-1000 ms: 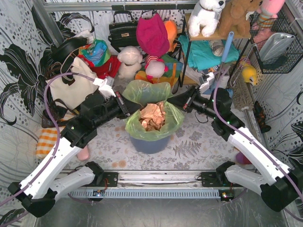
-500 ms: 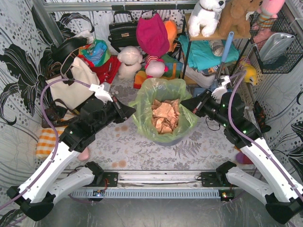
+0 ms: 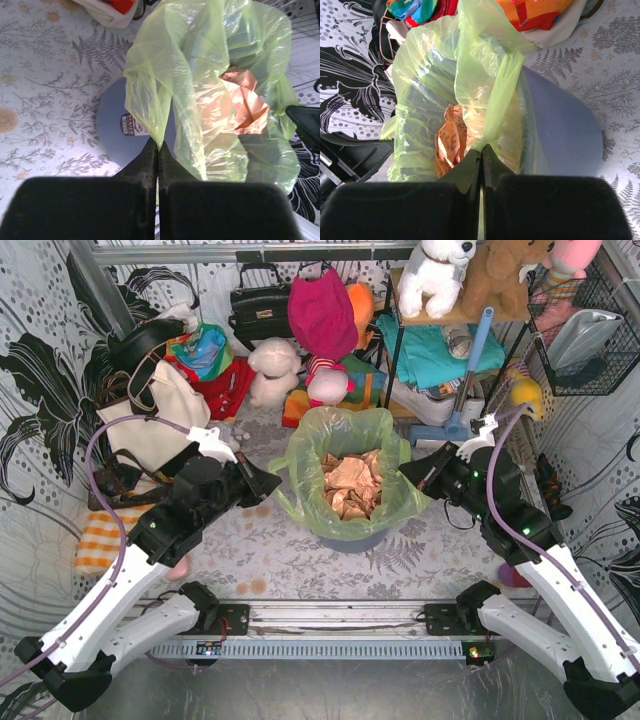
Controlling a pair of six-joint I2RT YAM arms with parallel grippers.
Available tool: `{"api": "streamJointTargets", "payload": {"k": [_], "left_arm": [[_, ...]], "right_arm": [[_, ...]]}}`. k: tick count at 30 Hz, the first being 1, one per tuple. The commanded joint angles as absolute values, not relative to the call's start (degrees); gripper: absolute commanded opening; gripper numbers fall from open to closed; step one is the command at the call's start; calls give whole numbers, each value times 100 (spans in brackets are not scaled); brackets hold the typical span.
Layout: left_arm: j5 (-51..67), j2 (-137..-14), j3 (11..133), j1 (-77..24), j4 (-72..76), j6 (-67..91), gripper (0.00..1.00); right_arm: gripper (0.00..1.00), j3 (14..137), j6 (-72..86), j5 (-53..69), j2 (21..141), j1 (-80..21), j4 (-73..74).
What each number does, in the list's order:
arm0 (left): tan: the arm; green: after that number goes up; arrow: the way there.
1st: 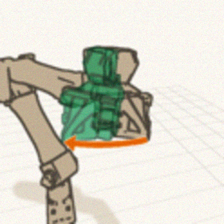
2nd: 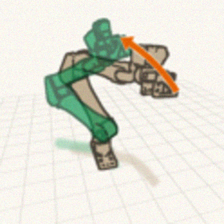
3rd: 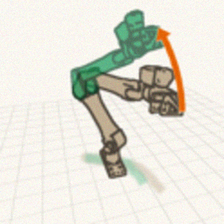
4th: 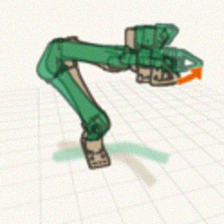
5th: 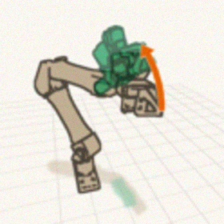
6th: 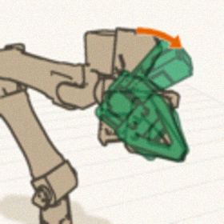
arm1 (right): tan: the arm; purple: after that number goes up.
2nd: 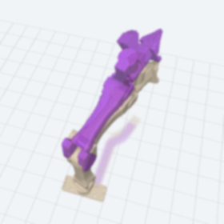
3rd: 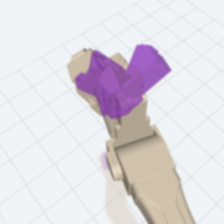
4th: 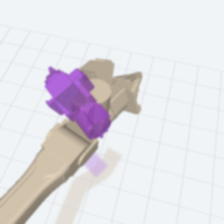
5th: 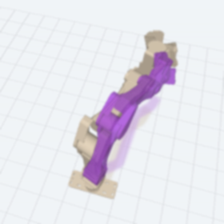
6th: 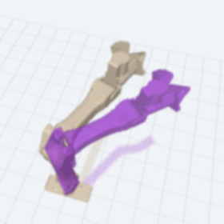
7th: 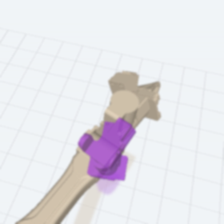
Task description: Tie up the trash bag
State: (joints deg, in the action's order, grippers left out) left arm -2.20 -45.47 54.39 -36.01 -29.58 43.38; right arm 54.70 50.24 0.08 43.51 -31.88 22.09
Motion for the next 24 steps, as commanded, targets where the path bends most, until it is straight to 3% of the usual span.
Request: {"api": "streamJointTargets", "payload": {"k": [1,12,24], "left_arm": [[-512,-4532,5220,-3619,-3100,4110,0],[387,-4740,4774,-3595,-3270,3959,0],[1027,-5019,6207,-3587,-4555,3358,0]], "right_arm": [[0,5379,4855,-212,4363,-3239,2264],[0,5516,4661,-861,3870,-3234,3319],[0,6028,4788,12,4092,-3234,2724]]}}
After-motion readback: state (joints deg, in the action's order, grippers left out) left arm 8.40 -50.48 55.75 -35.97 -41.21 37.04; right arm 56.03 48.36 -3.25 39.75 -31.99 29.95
